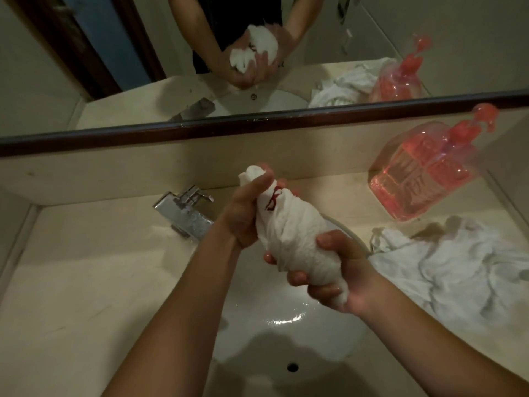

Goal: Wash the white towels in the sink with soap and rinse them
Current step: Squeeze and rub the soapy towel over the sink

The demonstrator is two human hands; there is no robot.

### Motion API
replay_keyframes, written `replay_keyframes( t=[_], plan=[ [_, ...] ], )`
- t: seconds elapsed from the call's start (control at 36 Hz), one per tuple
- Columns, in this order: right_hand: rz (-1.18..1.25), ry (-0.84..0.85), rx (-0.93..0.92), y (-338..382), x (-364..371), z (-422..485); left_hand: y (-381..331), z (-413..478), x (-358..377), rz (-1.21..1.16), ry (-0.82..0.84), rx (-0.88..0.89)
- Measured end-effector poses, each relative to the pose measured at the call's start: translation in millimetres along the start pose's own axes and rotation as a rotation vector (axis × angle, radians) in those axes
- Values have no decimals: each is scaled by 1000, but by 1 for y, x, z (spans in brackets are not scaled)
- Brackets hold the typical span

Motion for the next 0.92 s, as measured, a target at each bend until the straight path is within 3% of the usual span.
replay_keyframes(
  t=[0.17, 0.33, 0.64, 0.92],
  plan=[
    [-222, -37, 0, 8, 10, -9, -14, -5, 20, 275, -47, -16],
    [-546, -614, 79, 18, 31, -8, -17, -3, 25, 678, -161, 15],
    [-714, -1050, 36, -1, -10, 22, 27, -1, -9, 1200, -261, -18],
    [-853, -1244, -86, -14, -39, 32, 58, -6, -20, 1264, -311, 3]
  ],
)
Point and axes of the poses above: each hand's wrist, its own z-axis towards the middle knuckle, its own x-axis out of the palm, y = z × x, the point moved 2 cm from there along z, towards the middle knuckle, and after that the axes turned 13 degrees about x, right-handed, at the moved point
